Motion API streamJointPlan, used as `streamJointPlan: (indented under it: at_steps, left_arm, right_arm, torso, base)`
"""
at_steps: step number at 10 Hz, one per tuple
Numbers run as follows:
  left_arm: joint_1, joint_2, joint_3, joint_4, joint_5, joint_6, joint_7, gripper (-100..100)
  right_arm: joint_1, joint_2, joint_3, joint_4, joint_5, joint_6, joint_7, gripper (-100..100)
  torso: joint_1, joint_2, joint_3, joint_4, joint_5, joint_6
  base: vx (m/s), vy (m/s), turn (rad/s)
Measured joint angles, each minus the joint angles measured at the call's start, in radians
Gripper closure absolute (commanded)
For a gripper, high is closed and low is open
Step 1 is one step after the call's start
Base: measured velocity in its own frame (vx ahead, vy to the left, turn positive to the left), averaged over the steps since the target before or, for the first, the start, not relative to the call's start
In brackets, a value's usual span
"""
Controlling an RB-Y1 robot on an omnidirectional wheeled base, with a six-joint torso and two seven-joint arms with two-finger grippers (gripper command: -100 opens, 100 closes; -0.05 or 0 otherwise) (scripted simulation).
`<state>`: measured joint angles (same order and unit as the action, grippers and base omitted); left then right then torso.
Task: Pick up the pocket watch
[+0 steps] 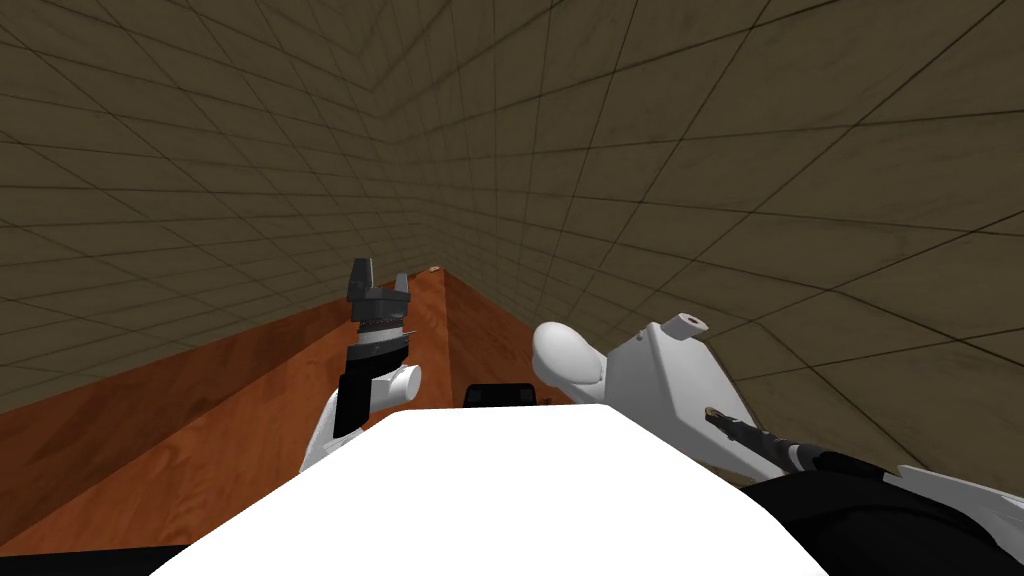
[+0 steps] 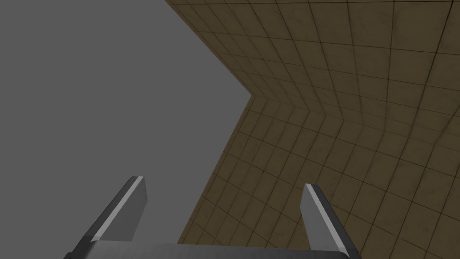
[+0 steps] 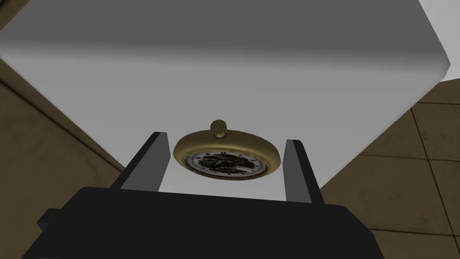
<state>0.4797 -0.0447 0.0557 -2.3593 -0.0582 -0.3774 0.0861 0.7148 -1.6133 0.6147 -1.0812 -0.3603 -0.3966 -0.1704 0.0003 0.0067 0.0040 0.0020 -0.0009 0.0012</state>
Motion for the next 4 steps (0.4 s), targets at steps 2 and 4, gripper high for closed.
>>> streamJointPlan:
  at_steps: [2,4]
  left_arm:
    - [0.000,0.000,0.000,0.000,0.000,0.000,0.000,0]
    - [0.000,0.000,0.000,0.000,0.000,0.000,0.000,0]
  right_arm:
    - [-0.003,-0.004,0.003,0.017,0.021,-0.008,-0.043,100]
    - [-0.003,-0.009,0.003,0.024,0.032,-0.012,-0.070,0]
  torso:
    - [-0.001,0.000,0.000,0.000,0.000,0.000]
    - [-0.001,-0.003,-0.001,0.000,0.000,0.001]
  base:
    - [-0.072,0.024,0.091]
    - [-0.017,0.005,0.005]
